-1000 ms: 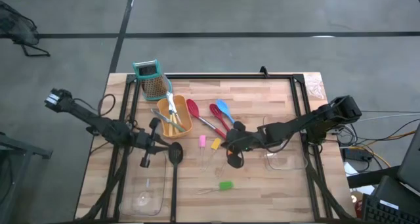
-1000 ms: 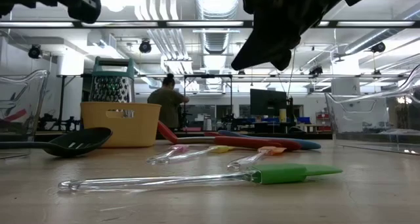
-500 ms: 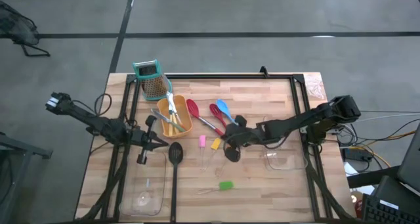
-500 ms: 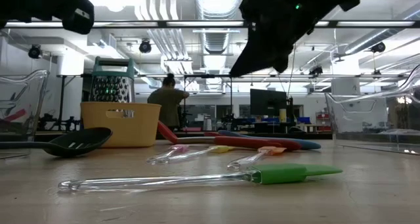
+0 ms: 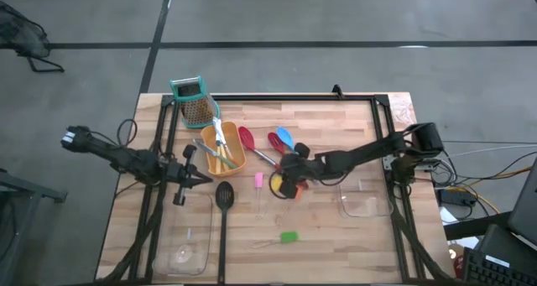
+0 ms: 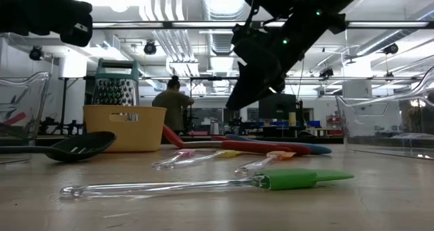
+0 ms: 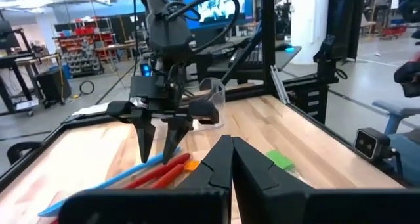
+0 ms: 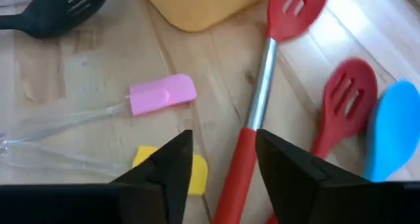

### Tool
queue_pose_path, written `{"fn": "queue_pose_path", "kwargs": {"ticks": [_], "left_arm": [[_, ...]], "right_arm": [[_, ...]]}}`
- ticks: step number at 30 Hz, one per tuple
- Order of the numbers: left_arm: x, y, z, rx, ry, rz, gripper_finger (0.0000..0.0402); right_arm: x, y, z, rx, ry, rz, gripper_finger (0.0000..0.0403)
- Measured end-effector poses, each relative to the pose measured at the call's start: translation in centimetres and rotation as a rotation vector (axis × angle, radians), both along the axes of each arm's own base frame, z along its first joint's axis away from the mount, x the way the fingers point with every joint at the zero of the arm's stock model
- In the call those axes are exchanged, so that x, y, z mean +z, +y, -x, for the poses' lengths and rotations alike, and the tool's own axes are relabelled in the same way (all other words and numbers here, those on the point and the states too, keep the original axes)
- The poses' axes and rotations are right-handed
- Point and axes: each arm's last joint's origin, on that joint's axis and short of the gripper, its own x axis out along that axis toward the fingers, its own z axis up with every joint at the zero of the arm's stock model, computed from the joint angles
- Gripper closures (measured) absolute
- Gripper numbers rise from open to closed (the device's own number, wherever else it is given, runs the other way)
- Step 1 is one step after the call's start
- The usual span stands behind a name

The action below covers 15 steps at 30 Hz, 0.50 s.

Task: Pick & Place Kitchen Items
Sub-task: Put the red and silver slotted spoon into the right transparent bin

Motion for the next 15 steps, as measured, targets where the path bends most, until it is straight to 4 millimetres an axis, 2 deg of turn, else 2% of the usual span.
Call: {"fn": "queue_pose_path", "kwargs": {"ticks": [8,15], "left_arm": [[-0.7,0.7,1.7,0.009,-0.071,0.021,0.0393],[-1.7,0.9,1.9,0.040,-0.058,-0.006,0.0394]], "right_arm": [[-0.2,-0.2,-0.6,0.000,0.005,0.011,0.0201],[-1.7,-1.0,-1.5,-0.025,0.046,0.042,0.0204]]}}
